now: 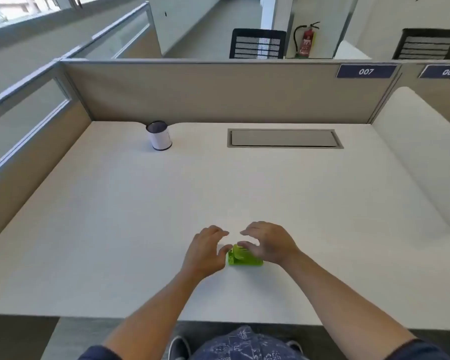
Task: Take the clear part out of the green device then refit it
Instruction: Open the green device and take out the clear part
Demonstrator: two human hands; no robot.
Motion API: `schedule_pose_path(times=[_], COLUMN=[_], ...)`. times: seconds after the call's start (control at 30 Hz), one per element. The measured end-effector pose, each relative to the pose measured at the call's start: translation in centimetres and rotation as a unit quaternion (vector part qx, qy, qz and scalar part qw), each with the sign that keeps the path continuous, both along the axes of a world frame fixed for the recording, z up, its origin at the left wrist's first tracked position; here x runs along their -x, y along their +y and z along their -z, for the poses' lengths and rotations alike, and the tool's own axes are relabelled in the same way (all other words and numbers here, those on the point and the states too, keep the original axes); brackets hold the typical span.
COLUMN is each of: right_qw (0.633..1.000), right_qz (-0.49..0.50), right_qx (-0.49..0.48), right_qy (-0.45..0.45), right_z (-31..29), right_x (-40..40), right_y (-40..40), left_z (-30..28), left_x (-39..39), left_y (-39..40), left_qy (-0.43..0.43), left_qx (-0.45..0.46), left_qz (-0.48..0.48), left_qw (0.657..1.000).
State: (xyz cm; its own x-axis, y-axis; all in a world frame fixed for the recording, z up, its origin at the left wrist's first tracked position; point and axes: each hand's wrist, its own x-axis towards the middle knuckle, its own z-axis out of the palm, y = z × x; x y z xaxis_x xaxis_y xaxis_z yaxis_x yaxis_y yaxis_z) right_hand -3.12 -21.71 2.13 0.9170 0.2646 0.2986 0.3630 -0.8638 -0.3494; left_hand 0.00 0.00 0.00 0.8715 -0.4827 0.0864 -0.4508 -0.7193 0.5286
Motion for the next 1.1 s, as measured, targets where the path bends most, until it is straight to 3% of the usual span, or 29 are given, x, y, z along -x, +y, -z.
schedule_pose_path(times=[0.37, 0.6, 1.1], right_qw=[0.989, 0.967, 0.965], right_qz=[-0.035, 0.025, 0.043], right_qx=[0.011, -0.106, -0.107], right_qy=[0.143, 0.228, 0.235], right_z=[1.5, 3.1, 4.2], right_x=[0.9, 0.7, 0.7], right_y=[0.8, 1.9, 2.0], left_z=[1.9, 2.3, 2.5], left_x=[0.7, 0.7, 0.5], left_y=[1.1, 0.7, 0.1], left_qy=[0.049, 0.060, 0.003], left_qx=[-0.072, -0.053, -0.113], left_qz=[0.038, 0.018, 0.078], left_qw=[0.995, 0.997, 0.990])
